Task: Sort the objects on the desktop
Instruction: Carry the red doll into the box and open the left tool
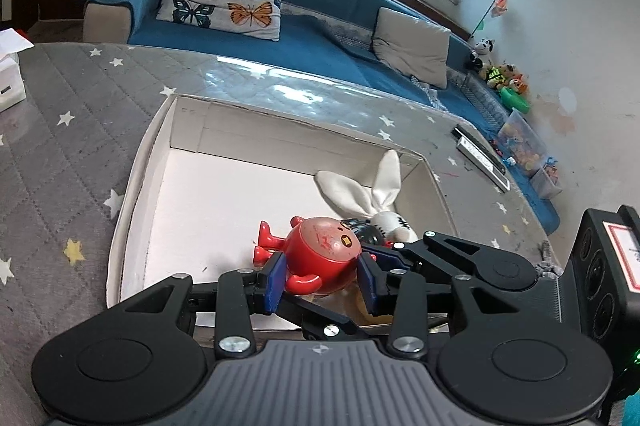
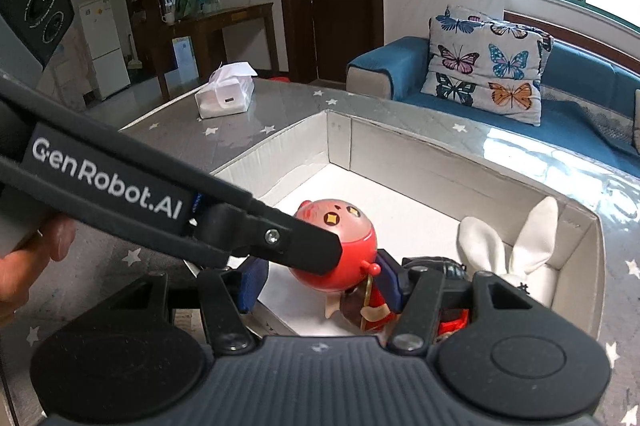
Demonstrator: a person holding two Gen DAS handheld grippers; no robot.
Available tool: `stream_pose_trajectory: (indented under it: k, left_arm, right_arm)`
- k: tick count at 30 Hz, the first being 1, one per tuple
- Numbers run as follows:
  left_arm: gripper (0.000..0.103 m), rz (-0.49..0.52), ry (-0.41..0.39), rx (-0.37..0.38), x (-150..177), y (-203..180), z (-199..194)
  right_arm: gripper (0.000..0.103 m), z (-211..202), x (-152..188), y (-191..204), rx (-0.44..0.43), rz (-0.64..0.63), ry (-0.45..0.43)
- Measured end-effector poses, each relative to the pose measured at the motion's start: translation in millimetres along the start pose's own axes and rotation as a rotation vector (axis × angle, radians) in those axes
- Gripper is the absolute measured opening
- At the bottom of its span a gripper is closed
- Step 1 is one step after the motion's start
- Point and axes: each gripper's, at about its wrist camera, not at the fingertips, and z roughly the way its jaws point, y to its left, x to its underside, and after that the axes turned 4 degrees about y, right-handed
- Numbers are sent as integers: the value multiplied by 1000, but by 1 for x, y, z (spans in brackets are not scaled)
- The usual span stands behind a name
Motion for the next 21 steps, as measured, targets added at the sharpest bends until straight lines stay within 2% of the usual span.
stream_pose_trajectory:
  k: [13, 21]
  left_arm:
    - [40, 39, -28, -94, 10, -4, -5]
    - [41, 69, -57, -134, 19, -13, -15]
  right_arm:
    - [59, -4, 7, 0, 25, 5, -2]
    - [65, -20, 12, 1, 44, 2, -22]
